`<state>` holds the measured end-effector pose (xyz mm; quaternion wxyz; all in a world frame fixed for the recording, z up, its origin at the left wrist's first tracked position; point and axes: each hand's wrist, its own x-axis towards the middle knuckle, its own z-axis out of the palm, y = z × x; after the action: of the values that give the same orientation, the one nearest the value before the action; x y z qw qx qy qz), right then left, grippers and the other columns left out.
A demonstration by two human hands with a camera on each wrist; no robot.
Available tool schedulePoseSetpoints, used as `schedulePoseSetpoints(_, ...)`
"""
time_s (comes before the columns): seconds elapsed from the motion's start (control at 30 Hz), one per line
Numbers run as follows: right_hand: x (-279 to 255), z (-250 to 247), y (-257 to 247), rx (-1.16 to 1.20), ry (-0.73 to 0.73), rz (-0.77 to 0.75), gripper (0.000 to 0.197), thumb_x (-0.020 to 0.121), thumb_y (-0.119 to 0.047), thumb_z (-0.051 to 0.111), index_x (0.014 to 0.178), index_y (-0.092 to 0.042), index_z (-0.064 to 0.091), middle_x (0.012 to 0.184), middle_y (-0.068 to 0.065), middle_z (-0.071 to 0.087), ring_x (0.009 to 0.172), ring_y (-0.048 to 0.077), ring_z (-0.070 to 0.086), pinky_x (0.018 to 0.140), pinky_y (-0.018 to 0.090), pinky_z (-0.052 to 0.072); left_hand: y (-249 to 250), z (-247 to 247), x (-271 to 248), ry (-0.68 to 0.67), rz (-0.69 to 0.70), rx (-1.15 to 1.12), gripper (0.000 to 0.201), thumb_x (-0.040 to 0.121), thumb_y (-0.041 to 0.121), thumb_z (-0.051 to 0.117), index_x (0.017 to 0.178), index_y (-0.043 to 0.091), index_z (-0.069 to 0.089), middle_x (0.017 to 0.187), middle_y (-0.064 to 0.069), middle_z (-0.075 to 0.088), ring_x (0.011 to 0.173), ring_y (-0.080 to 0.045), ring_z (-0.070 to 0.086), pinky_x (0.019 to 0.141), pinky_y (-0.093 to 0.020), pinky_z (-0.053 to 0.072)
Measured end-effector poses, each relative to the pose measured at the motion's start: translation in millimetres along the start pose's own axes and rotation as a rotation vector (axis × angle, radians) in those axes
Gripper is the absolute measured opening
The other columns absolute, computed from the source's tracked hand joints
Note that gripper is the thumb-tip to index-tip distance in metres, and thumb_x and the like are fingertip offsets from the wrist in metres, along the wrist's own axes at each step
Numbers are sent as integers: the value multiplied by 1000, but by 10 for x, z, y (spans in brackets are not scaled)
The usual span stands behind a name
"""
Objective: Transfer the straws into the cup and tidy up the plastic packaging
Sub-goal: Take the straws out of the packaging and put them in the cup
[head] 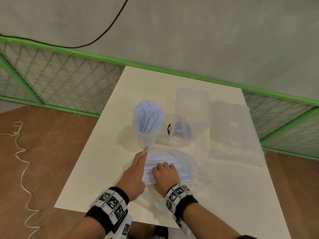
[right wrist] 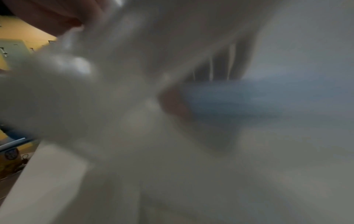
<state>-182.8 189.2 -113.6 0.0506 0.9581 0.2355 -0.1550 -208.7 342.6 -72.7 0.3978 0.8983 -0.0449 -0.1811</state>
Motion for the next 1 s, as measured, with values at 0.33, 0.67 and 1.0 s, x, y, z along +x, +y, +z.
schedulePoseSetpoints(0.33,18,-83,-73,-45,-74,12,25,87,-13,58,111,-11,56,113,11,62,110,32,52,98,45,34,-23,-30,22,4,20,-4,106,72,-13,47,153,32,-3,157,22,-2,119,-17,51,87,-31,52)
schedulePoseSetpoints(0.67,-90,-83,-48,41,8,-42,31,90,-31,51,116,-16,49,104,6,67,96,29,62,97,44,35,-70,-44,18,16,40,5,105,71,-14,47,154,29,-2,158,21,-4,129,-17,44,87,-28,52)
schedulePoseSetpoints(1.0,-471,-546,192,1089,532,150,35,90,-36,63,69,-9,54,67,9,57,64,22,53,64,31,44,-128,-57,1,44,13,7,109,68,-15,46,153,34,-3,155,25,-2,122,-23,50,85,-38,54)
